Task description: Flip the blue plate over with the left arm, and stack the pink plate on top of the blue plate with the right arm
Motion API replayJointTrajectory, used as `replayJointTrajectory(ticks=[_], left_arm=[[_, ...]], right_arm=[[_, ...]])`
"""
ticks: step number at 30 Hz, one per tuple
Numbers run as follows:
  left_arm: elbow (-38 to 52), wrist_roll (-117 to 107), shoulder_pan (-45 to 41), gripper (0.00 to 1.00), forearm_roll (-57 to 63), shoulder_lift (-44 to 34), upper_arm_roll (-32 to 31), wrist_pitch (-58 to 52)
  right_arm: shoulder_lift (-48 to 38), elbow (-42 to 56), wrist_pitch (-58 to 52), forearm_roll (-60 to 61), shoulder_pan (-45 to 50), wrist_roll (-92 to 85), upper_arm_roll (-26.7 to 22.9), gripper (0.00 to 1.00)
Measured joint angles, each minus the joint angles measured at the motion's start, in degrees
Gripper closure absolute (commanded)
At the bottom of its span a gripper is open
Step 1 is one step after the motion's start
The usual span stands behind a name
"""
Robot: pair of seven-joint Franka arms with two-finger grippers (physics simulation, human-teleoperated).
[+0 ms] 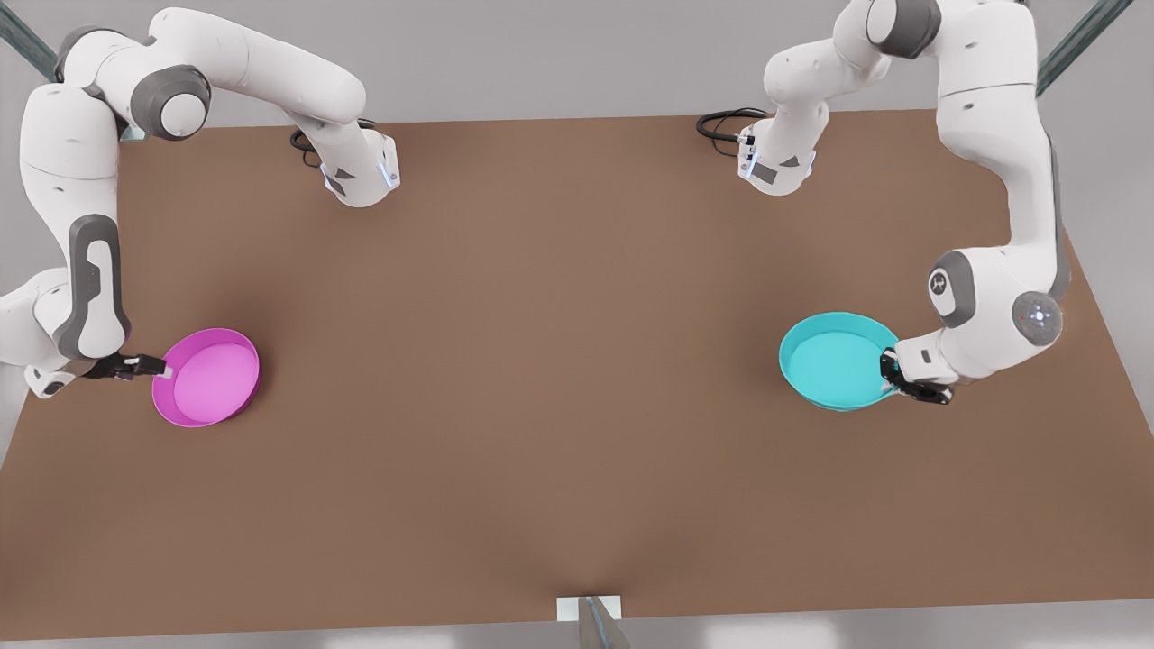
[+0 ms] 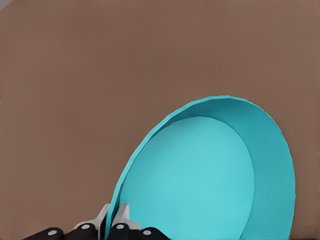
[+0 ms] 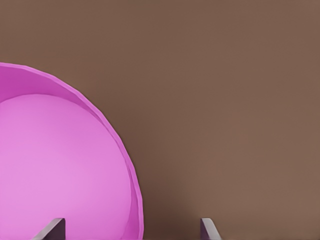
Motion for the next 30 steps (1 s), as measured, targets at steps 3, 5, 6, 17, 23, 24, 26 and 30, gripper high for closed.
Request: replayJointTrajectory(ticks=[3,5,6,17,23,24,26,30], left_arm=[[13.8,-6.4,-10.1,0.79,9.8,3.9,0.0,-13.5],[22.3,-11.7,-18.4,0.79,17.3,7.4,0.0,-23.3],[25.9,-14.5,-22.9,0.79,21.8,9.5,0.1,-28.1],[36.9,-38.8,-53.9,0.79,78.7,32.0,0.2,-60.2],[49.6,-47.5,-62.7,0.79,92.0,43.8,-0.6,-70.6],[51.1,-48.9,-63.3,0.79,92.7,45.2,-1.6,-71.8],[52.4,-52.2,-63.7,0.79,93.6,46.7,-5.3,-73.8],[55.9,-60.0,-63.9,0.79,93.9,50.5,-12.9,-76.2]], right_arm=[[0.3,-0.2,0.4,0.5,-0.1,-0.8,0.0,0.00],[0.3,-0.2,0.6,0.8,0.0,-1.2,0.0,0.00],[0.4,-0.3,0.7,0.9,0.0,-1.4,0.0,0.00],[0.4,-1.1,0.8,1.3,-0.4,-3.1,0.3,0.00],[0.8,-1.1,0.8,1.9,-0.6,-3.6,0.3,0.00],[0.9,-1.1,0.8,2.2,-0.6,-3.7,0.4,0.00],[0.9,-1.1,0.8,3.3,-0.7,-3.8,0.3,0.00],[1.0,-1.0,0.6,4.4,-1.2,-4.1,0.3,0.00]])
